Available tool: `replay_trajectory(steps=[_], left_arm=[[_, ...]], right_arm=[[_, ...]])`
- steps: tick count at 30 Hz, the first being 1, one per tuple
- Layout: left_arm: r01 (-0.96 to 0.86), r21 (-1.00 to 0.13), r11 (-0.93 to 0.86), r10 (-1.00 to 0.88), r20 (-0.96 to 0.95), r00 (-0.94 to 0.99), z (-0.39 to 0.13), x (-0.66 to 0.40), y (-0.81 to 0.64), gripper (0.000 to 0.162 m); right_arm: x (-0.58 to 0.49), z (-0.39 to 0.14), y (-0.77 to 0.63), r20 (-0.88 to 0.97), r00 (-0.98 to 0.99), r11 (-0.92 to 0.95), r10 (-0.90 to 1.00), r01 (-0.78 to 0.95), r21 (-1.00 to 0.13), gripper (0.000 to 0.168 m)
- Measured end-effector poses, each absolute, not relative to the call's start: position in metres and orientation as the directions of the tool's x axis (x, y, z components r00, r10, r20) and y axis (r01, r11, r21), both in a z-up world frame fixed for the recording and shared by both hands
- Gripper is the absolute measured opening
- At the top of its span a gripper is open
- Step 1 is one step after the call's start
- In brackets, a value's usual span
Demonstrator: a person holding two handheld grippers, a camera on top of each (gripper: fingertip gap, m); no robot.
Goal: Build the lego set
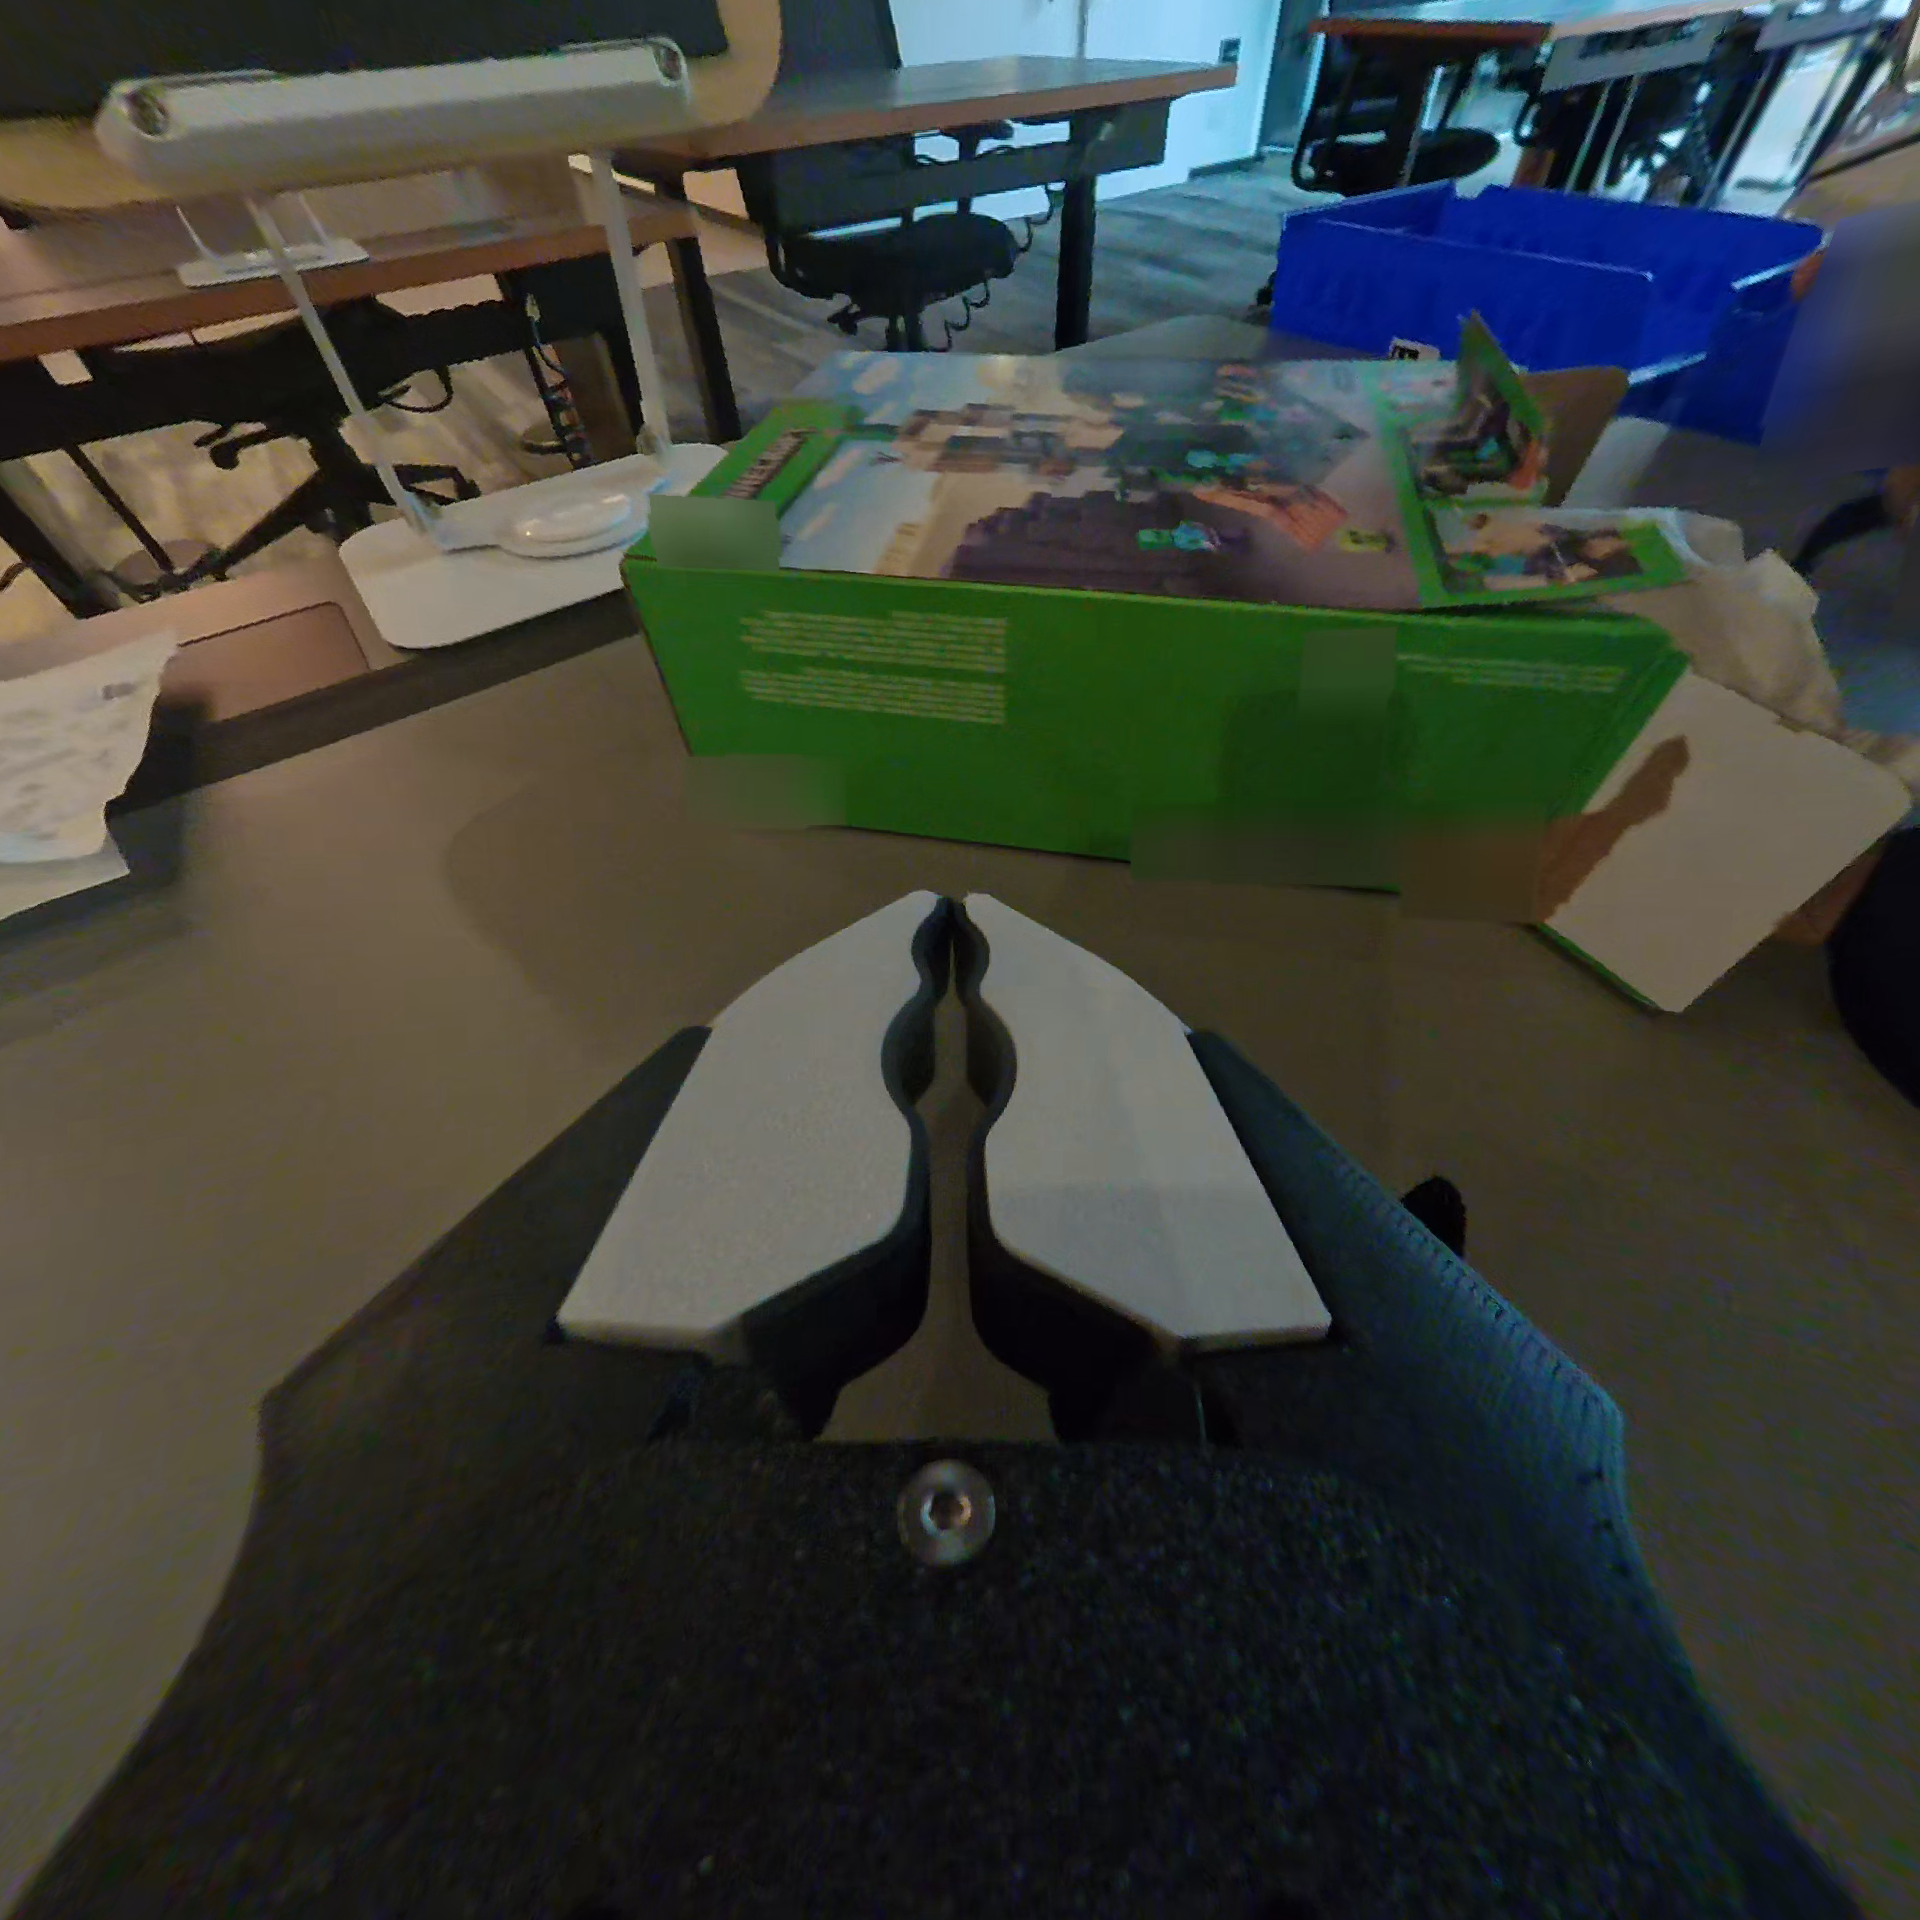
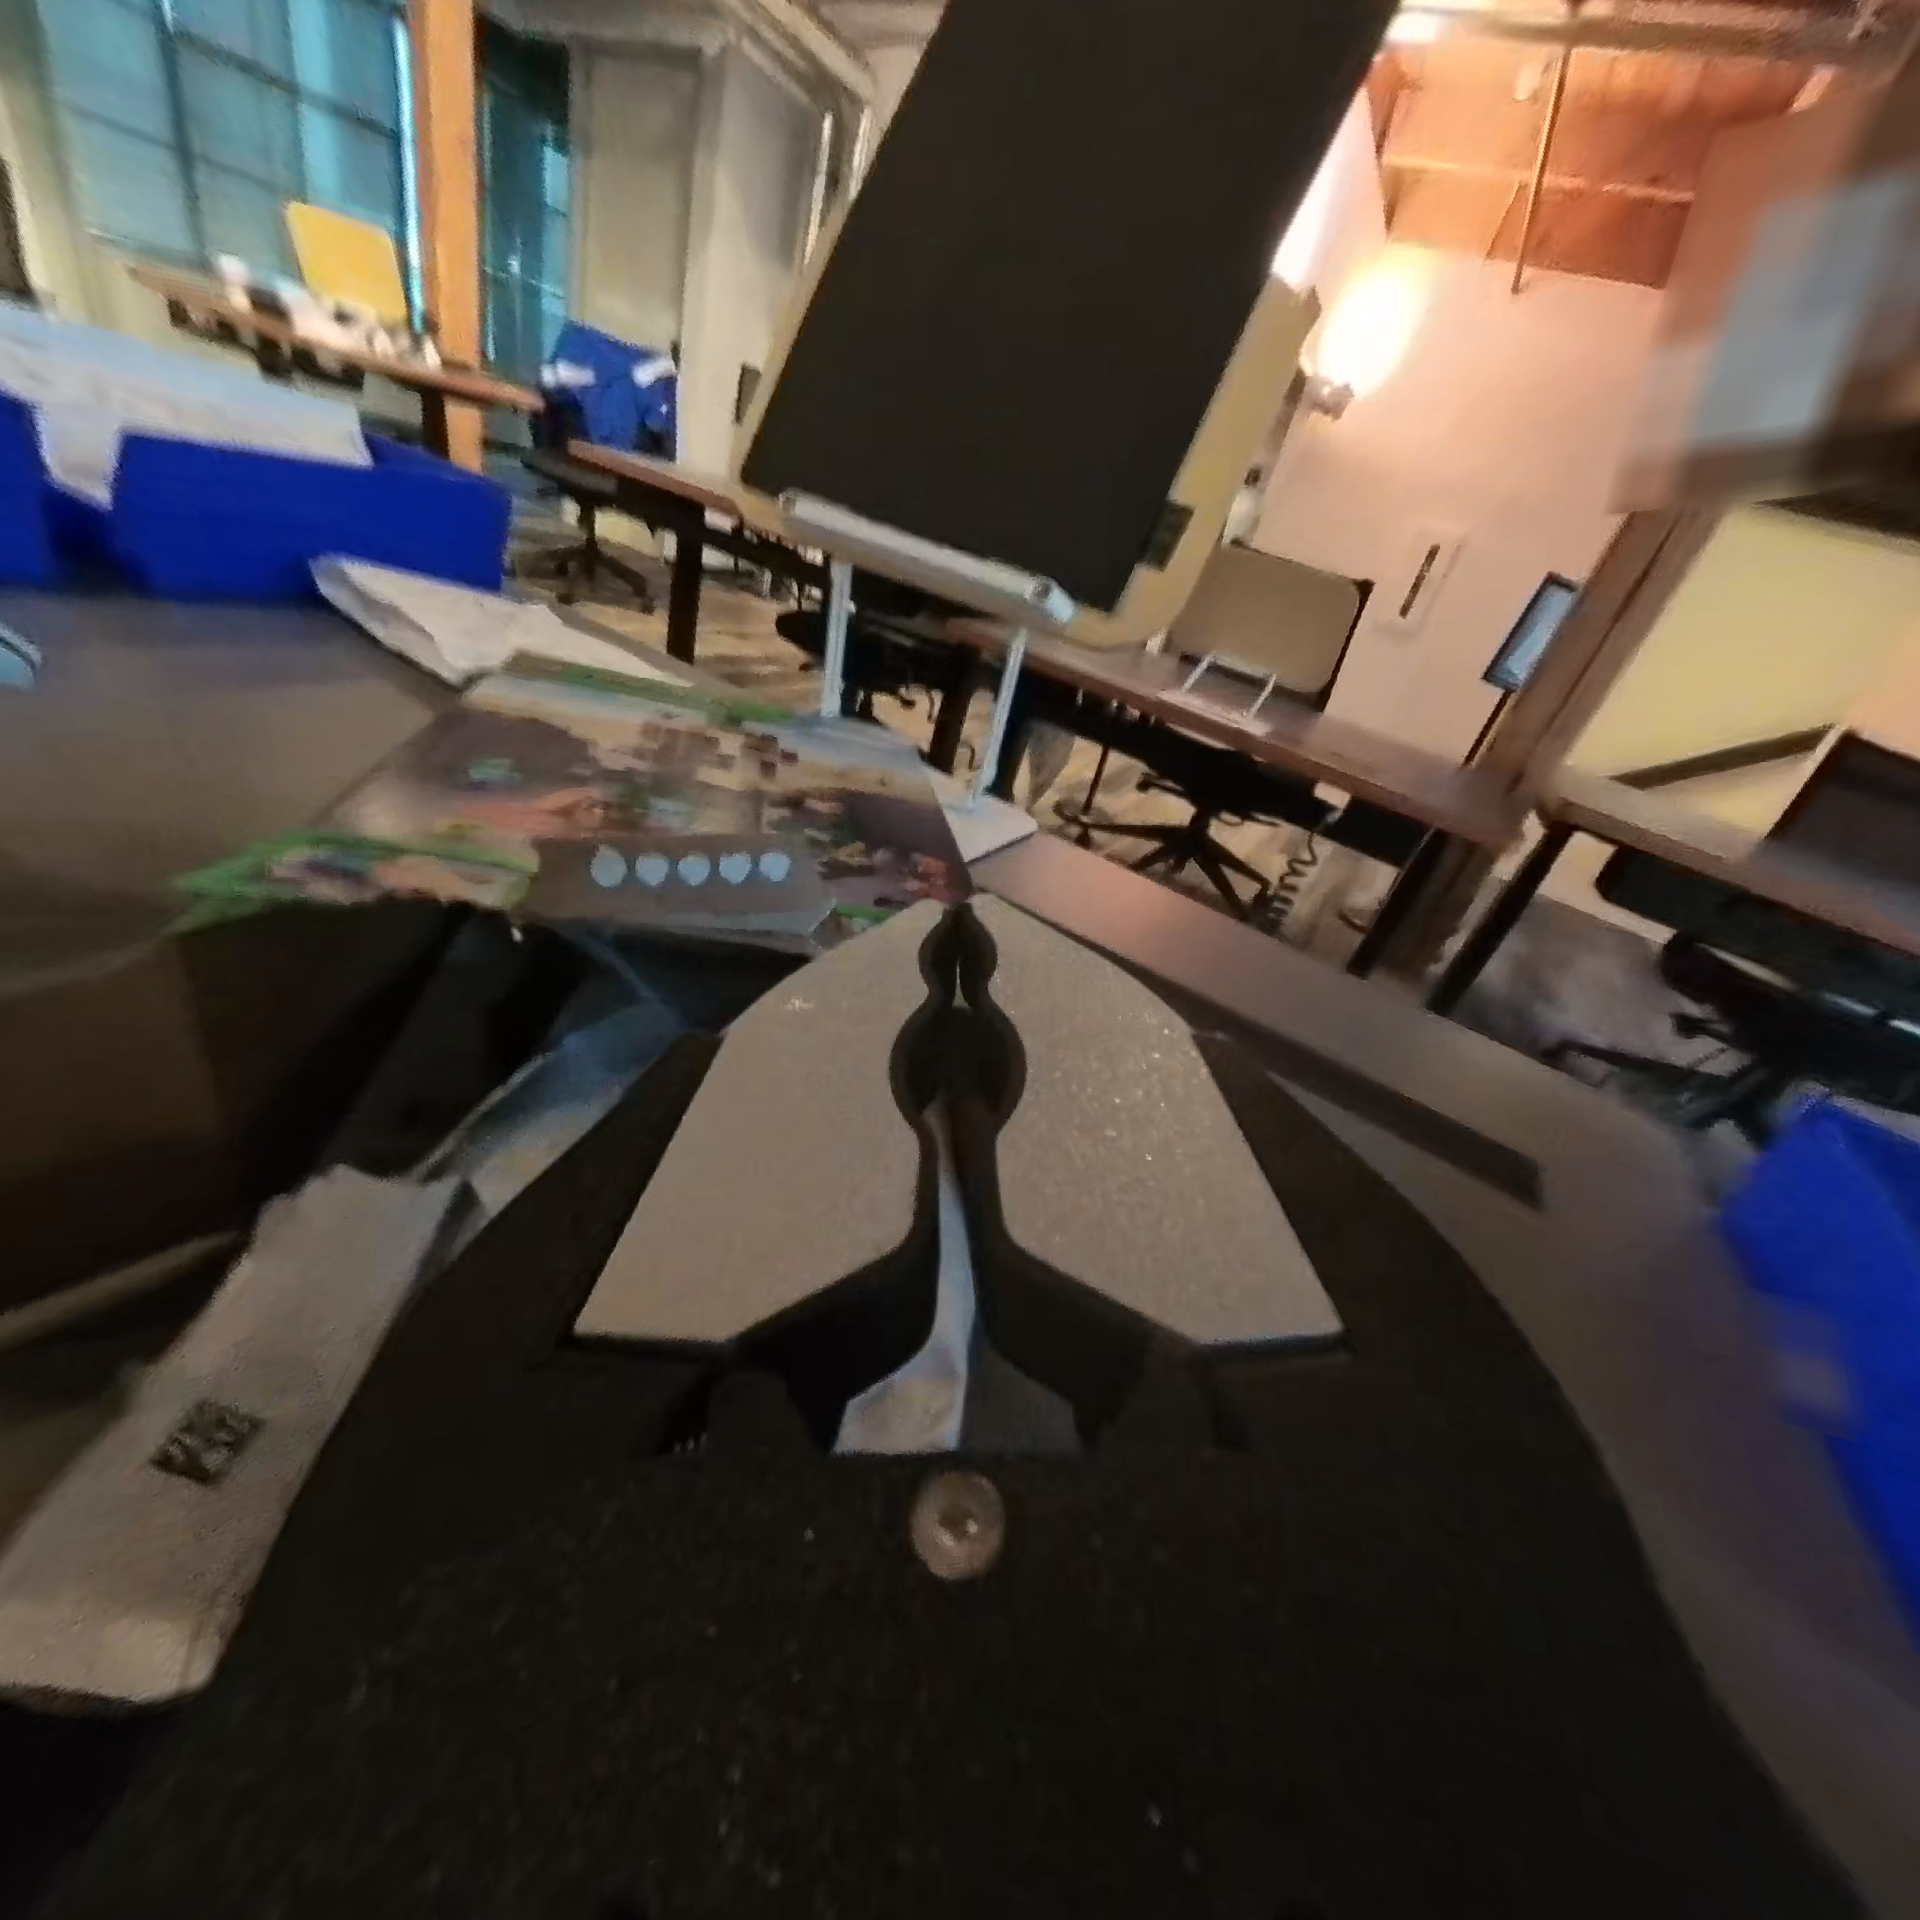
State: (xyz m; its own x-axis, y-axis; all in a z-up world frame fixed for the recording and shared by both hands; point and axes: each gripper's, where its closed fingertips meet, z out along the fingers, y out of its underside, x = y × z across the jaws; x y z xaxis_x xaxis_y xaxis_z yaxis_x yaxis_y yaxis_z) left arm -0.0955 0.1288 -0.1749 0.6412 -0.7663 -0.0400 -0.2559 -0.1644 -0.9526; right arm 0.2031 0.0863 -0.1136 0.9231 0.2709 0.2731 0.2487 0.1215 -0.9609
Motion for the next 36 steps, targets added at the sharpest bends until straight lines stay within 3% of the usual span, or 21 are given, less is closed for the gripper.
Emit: replay_trajectory(steps=[5,11,13,16,17,20,24,29,36], left_arm=[[-0.256,-0.955,-0.149,-0.768,-0.051,0.639,-0.175,-0.097,0.128,0.000],[-0.282,-0.944,-0.168,-0.739,-0.069,0.671,-0.176,-0.110,0.139,0.000],[-0.337,-0.928,-0.160,-0.702,-0.133,0.700,-0.176,-0.123,0.157,0.000],[-0.482,-0.863,-0.151,-0.646,-0.283,0.709,-0.177,-0.150,0.208,0.027],[-0.534,-0.835,-0.130,-0.611,-0.357,0.707,-0.176,-0.162,0.233,0.030],[-0.645,-0.747,-0.161,-0.581,-0.456,0.674,-0.191,-0.191,0.305,0.060],[-0.865,-0.482,-0.140,-0.565,-0.678,0.470,-0.220,-0.236,0.383,0.080],[-0.962,-0.262,-0.072,-0.588,-0.769,0.253,-0.230,-0.259,0.437,0.076],[-0.975,-0.217,-0.041,-0.639,-0.745,0.193,-0.248,-0.257,0.461,0.027]], right_arm=[[0.201,-0.125,0.089,0.215,0.927,0.065,0.307,0.205,-0.977,0.000],[0.205,-0.135,0.096,0.080,0.926,-0.049,0.370,0.105,-0.993,0.059],[0.211,-0.141,0.100,0.117,0.925,-0.066,0.362,0.151,-0.986,0.066],[0.227,-0.154,0.102,0.173,0.929,-0.086,0.328,0.211,-0.974,0.059],[0.232,-0.156,0.102,0.160,0.934,-0.080,0.318,0.195,-0.977,0.054],[0.244,-0.155,0.100,0.123,0.947,-0.077,0.296,0.152,-0.985,0.050],[0.255,-0.149,0.095,0.158,0.959,-0.054,0.236,0.175,-0.983,0.045],[0.262,-0.150,0.094,0.151,0.967,-0.057,0.206,0.165,-0.985,0.041],[0.268,-0.160,0.098,0.139,0.972,-0.096,0.190,0.160,-0.983,0.039]])
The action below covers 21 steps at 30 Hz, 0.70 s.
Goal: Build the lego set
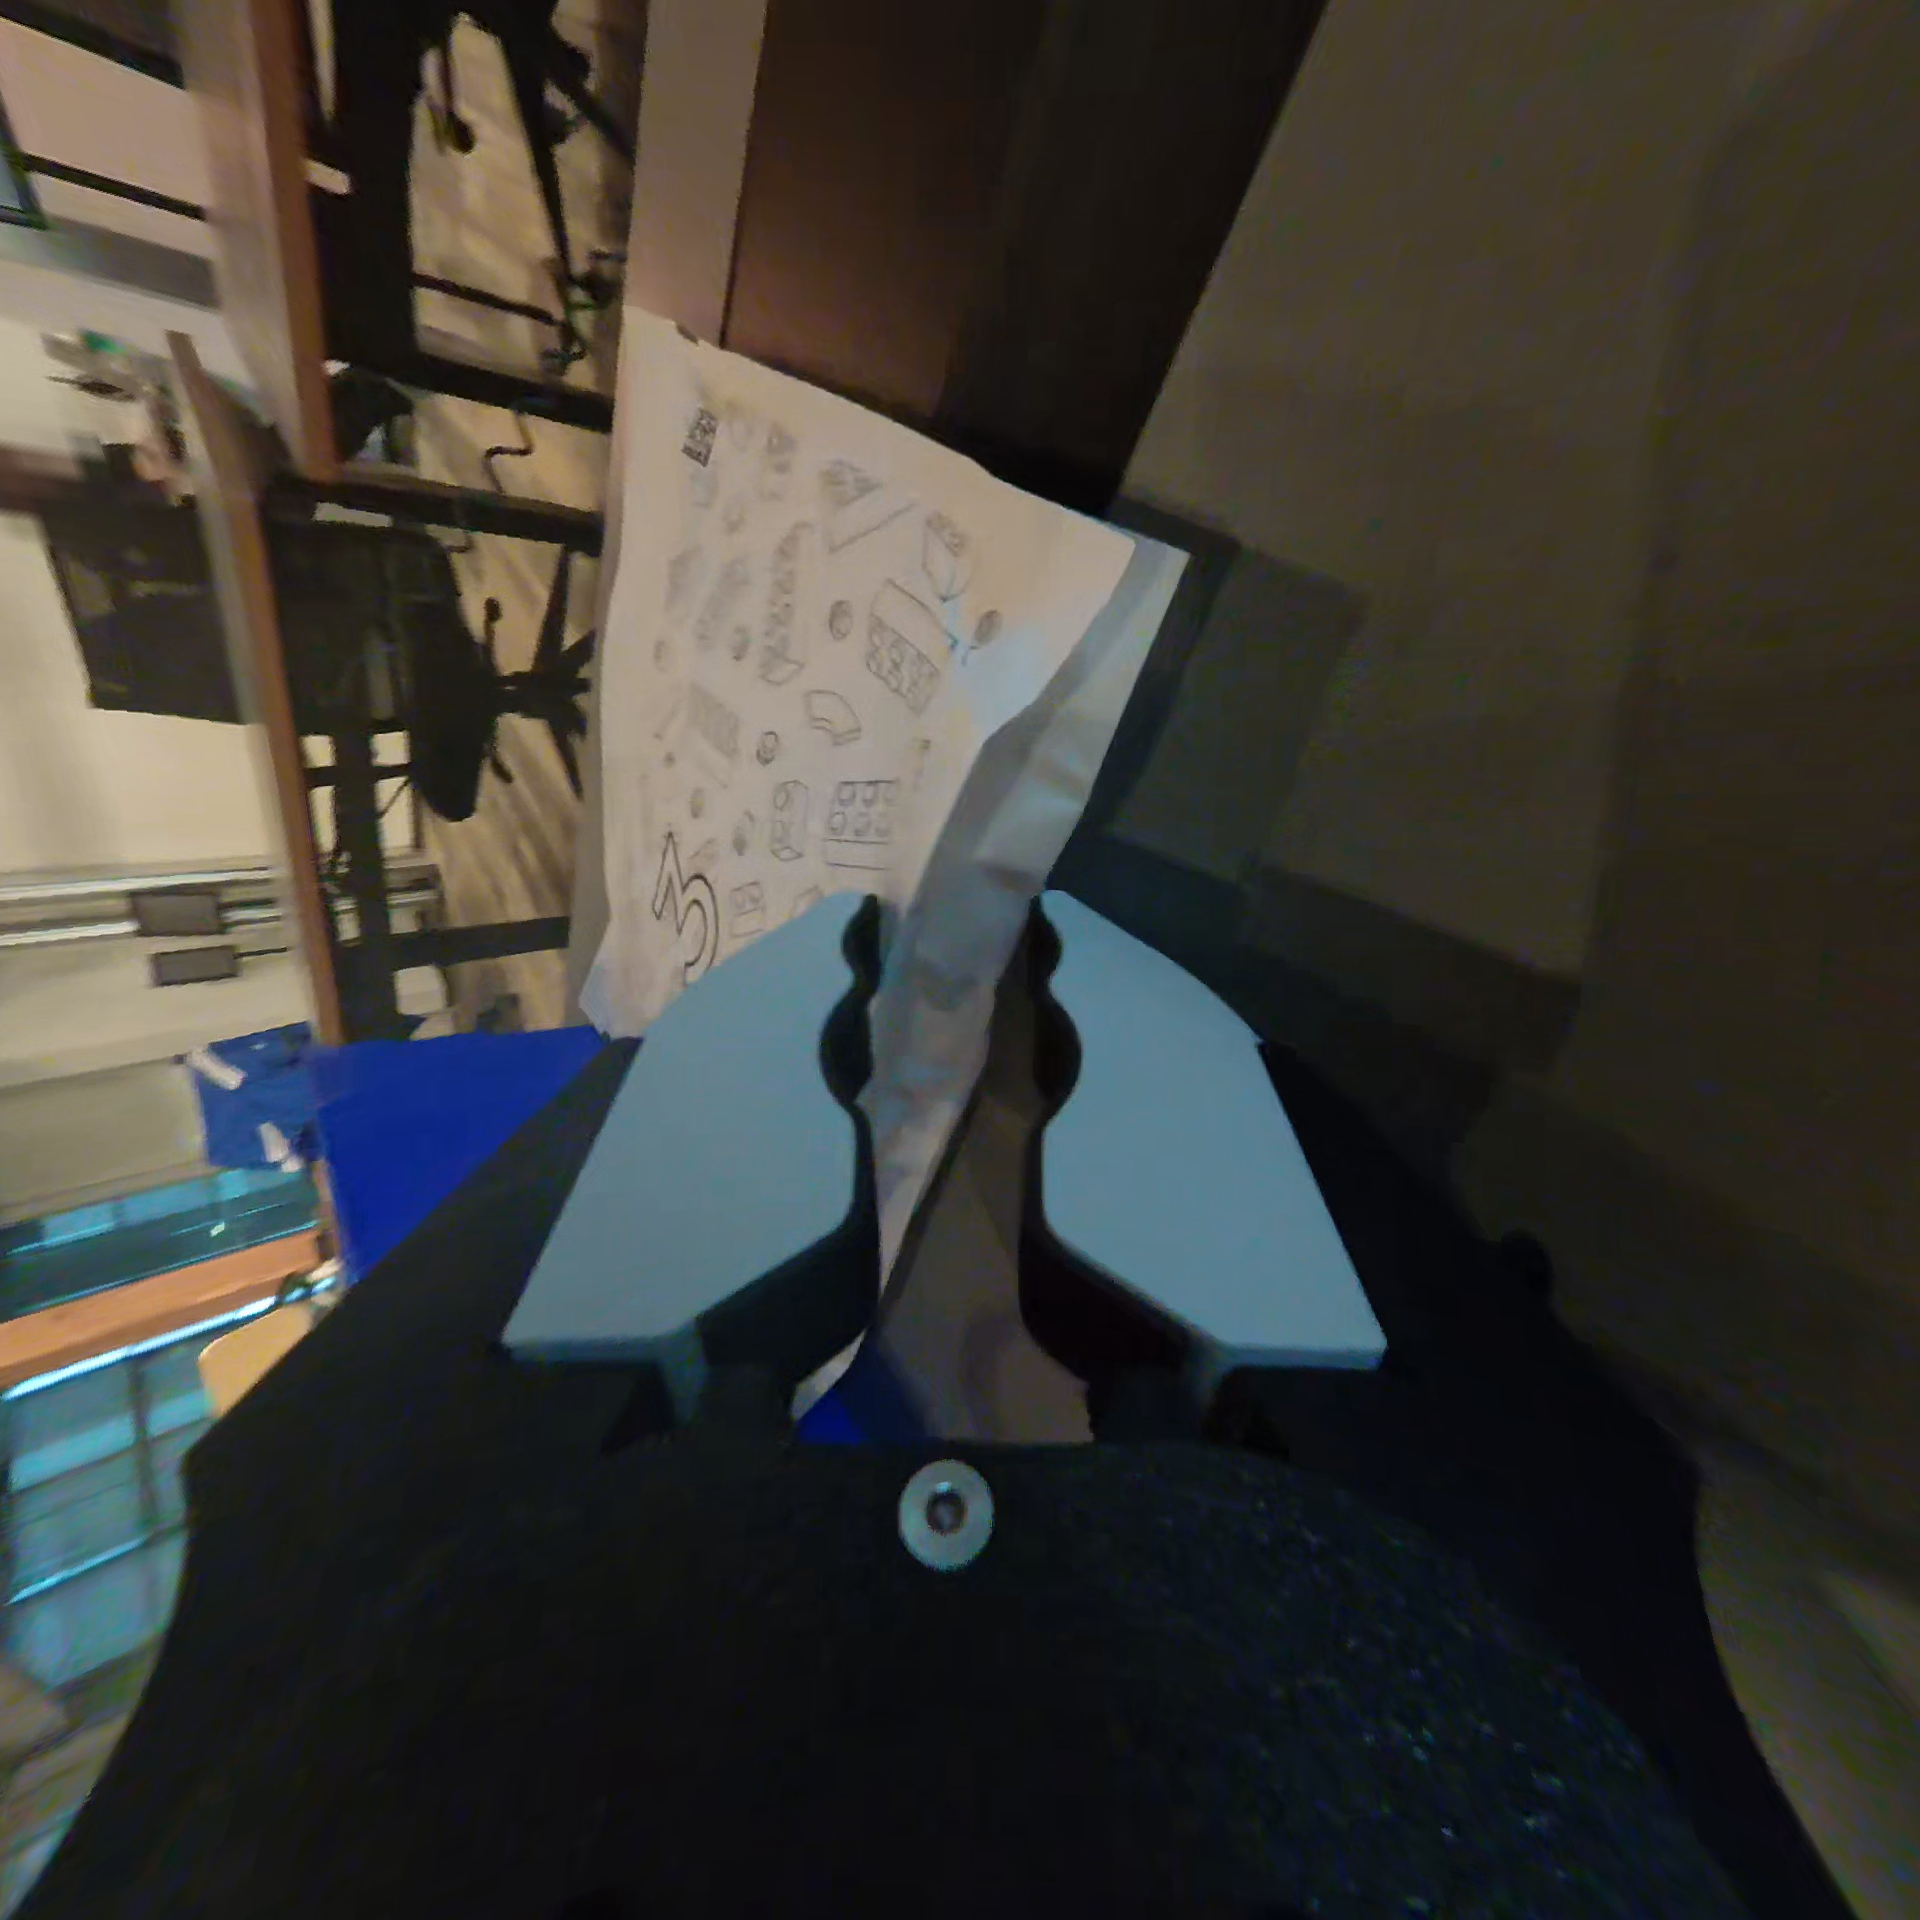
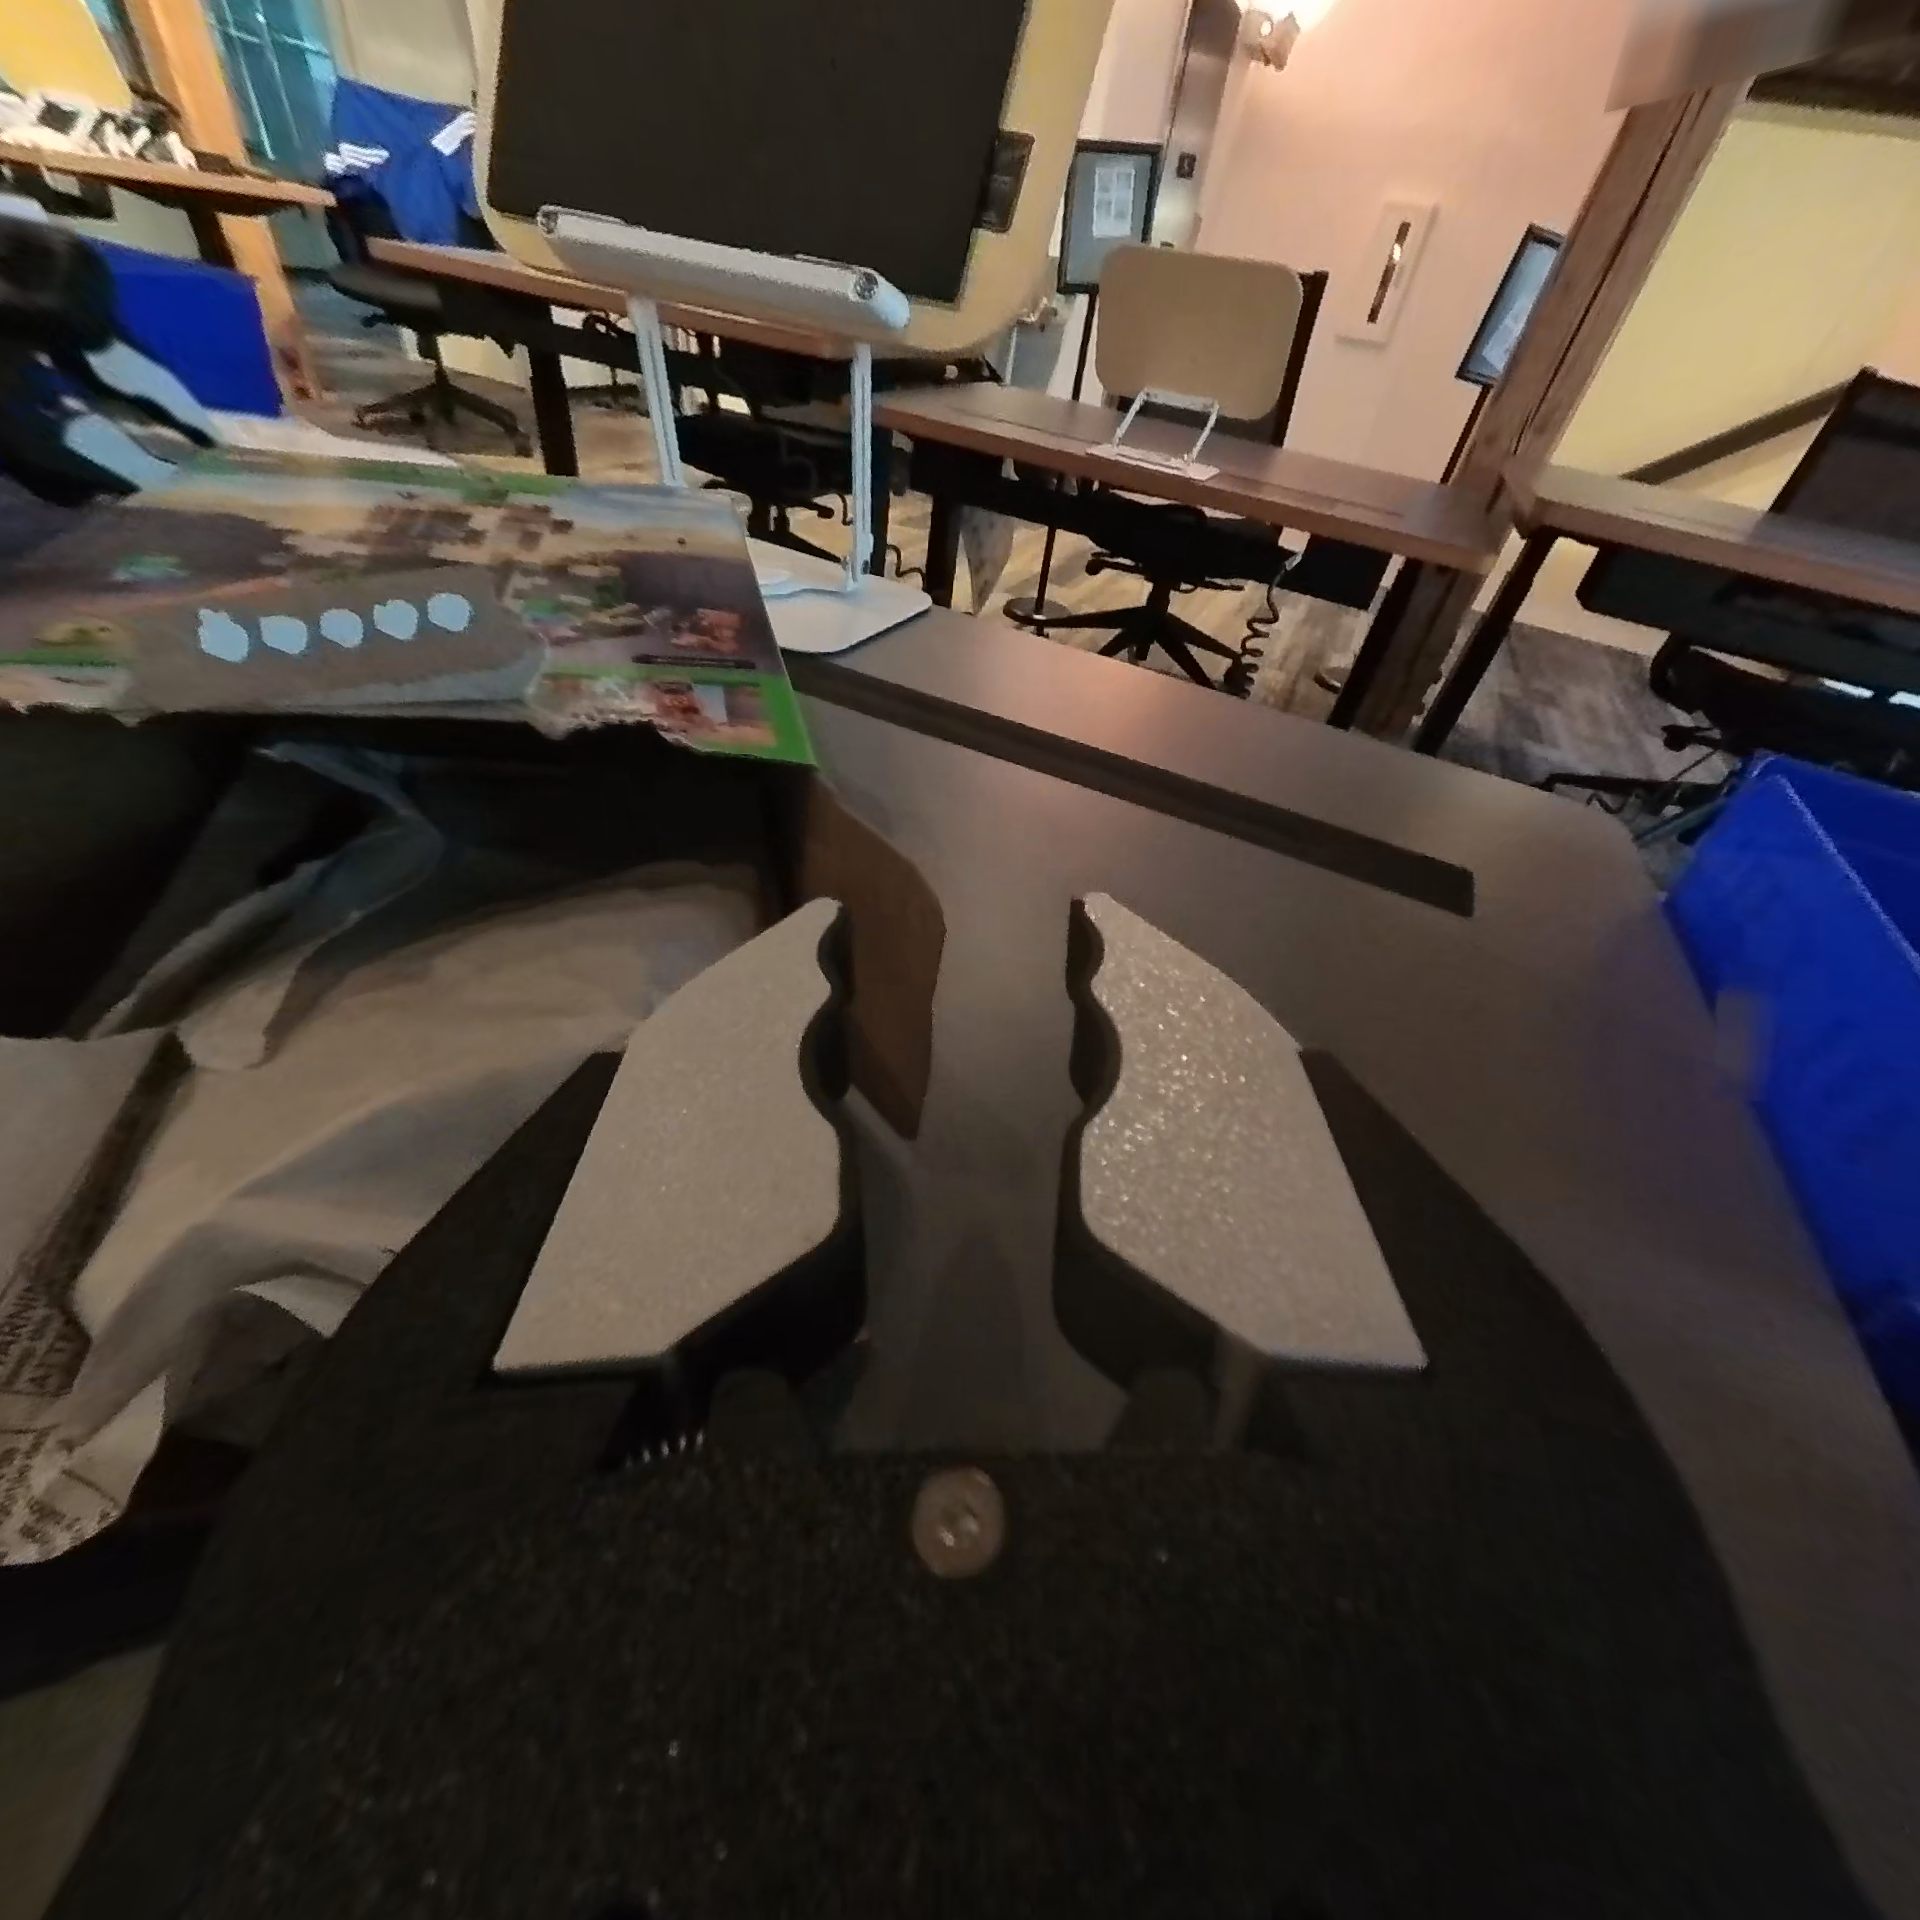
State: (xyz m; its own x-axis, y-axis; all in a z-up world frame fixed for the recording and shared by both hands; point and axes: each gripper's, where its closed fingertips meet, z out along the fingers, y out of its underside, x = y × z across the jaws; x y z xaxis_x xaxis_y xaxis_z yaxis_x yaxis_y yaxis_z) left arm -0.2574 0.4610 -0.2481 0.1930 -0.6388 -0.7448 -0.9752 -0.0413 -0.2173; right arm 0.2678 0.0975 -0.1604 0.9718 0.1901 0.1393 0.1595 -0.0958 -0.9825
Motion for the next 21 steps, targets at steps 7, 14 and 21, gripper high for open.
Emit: replay_trajectory(steps=[7,14,21], left_arm=[[-0.903,-0.407,-0.139,-0.561,-0.719,0.410,-0.225,-0.269,0.469,0.001],[-0.748,-0.604,-0.275,-0.463,-0.599,0.653,-0.174,-0.281,0.461,0.001],[-0.853,-0.460,-0.248,-0.472,-0.711,0.521,-0.178,-0.283,0.457,0.001]], right_arm=[[0.268,-0.164,0.100,0.128,0.973,-0.114,0.191,0.152,-0.982,0.037],[0.264,-0.164,0.101,0.119,0.971,-0.118,0.205,0.145,-0.982,0.035],[0.259,-0.160,0.099,0.121,0.968,-0.108,0.221,0.148,-0.983,0.033]])
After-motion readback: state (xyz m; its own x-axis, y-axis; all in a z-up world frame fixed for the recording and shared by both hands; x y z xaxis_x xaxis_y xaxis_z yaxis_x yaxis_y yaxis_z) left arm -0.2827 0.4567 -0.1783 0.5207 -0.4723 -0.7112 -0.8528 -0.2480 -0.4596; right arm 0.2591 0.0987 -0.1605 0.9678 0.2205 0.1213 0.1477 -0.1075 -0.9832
